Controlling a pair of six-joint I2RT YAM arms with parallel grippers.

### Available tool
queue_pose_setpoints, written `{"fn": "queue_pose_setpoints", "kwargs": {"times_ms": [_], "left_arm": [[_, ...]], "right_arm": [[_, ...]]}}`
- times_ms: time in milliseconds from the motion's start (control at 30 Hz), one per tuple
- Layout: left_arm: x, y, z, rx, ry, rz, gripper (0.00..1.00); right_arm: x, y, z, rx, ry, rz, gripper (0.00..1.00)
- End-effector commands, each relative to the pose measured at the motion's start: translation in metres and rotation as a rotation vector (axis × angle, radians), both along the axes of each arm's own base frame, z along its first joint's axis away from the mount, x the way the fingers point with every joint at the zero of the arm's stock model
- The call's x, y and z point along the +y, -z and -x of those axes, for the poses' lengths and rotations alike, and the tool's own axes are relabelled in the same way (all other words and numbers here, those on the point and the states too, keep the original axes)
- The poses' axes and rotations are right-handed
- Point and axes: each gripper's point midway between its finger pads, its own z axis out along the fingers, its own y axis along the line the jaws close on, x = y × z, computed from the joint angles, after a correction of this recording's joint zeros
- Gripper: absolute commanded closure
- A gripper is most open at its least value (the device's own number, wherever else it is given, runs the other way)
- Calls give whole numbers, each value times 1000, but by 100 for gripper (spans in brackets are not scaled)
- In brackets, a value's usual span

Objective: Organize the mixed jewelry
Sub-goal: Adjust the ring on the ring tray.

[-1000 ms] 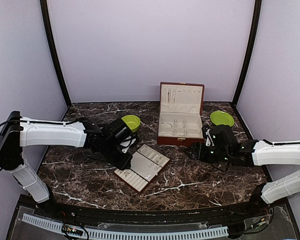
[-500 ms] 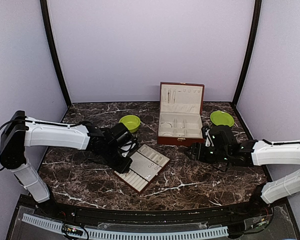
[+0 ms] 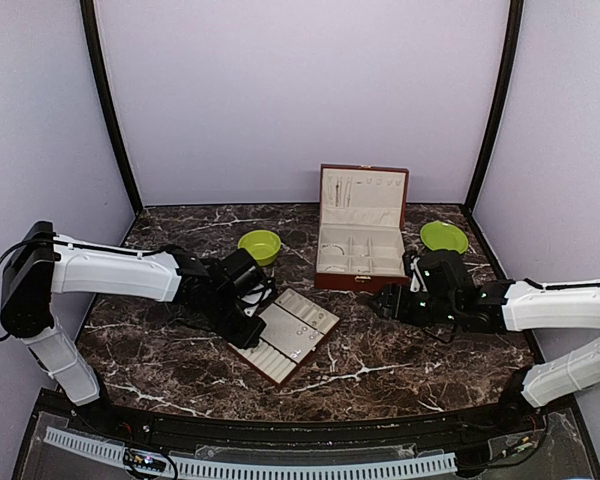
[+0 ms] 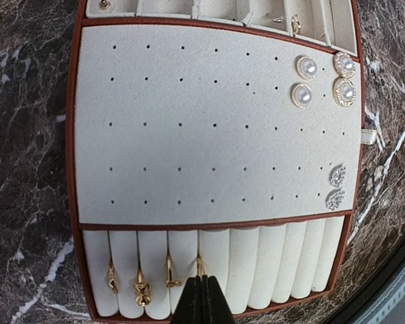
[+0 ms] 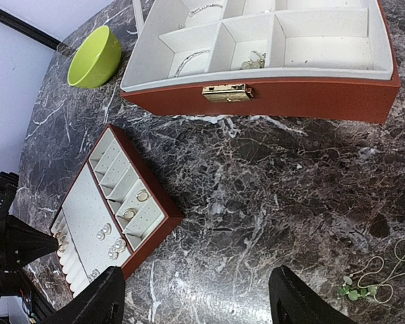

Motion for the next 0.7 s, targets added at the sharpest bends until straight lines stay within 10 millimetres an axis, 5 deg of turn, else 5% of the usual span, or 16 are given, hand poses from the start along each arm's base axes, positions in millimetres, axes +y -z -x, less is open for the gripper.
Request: {"fn": "queue_pose_setpoints", "kwargs": {"times_ms": [0, 433, 667], "left_arm": [[4, 9, 6, 24, 6, -13, 98], [5, 16, 8, 32, 7, -21, 100], [2, 2, 3, 1, 0, 6, 99]], "right_arm": [[2, -5, -5, -23, 11, -31, 26], [1, -4, -4, -22, 16, -33, 26], [0, -4, -4, -21, 17, -34, 26]]}}
